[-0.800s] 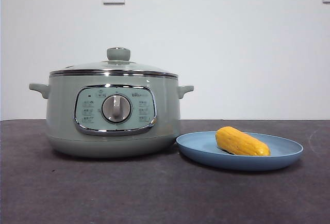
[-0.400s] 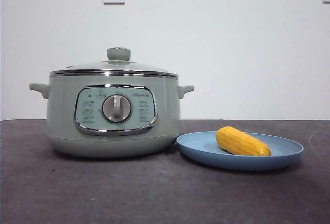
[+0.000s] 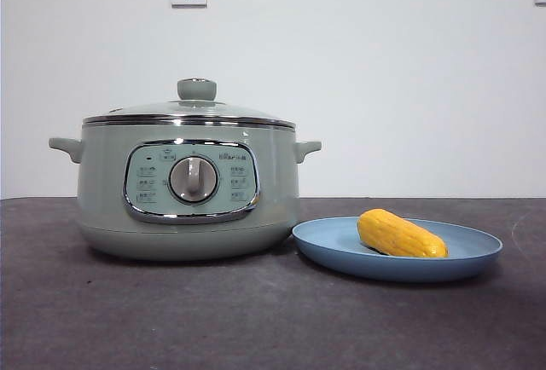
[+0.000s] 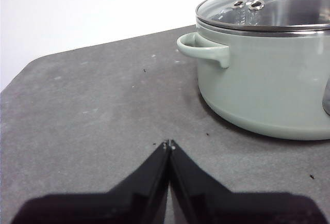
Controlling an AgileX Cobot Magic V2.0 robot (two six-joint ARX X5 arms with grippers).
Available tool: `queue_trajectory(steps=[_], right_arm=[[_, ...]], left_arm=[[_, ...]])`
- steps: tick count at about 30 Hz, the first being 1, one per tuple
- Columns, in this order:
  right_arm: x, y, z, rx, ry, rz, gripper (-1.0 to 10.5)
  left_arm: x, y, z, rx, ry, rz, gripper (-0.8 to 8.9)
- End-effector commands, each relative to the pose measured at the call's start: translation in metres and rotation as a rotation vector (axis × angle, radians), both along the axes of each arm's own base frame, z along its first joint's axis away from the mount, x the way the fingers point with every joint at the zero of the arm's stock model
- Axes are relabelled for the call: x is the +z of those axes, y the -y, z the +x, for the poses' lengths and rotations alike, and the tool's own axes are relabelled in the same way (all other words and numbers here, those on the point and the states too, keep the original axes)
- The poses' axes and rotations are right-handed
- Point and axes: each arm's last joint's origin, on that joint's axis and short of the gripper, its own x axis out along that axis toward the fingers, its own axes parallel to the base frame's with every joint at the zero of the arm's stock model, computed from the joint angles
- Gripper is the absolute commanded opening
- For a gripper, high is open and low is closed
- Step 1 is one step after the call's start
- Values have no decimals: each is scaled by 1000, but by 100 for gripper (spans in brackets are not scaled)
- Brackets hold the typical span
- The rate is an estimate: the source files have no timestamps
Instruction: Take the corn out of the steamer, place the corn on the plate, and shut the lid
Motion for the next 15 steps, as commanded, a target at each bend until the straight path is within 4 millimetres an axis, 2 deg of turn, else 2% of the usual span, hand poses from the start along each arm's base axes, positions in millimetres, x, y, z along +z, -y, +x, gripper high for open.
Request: queue_trajectory(steps=[1,15], right_arm=[[-5,0,0,-3,-29,8,1],[-6,0,-1,-5,-40,22,1]], left_arm=[[-4,0,1,4,-7,-6,-3],[-4,0,1,4,-7,-6,-3]])
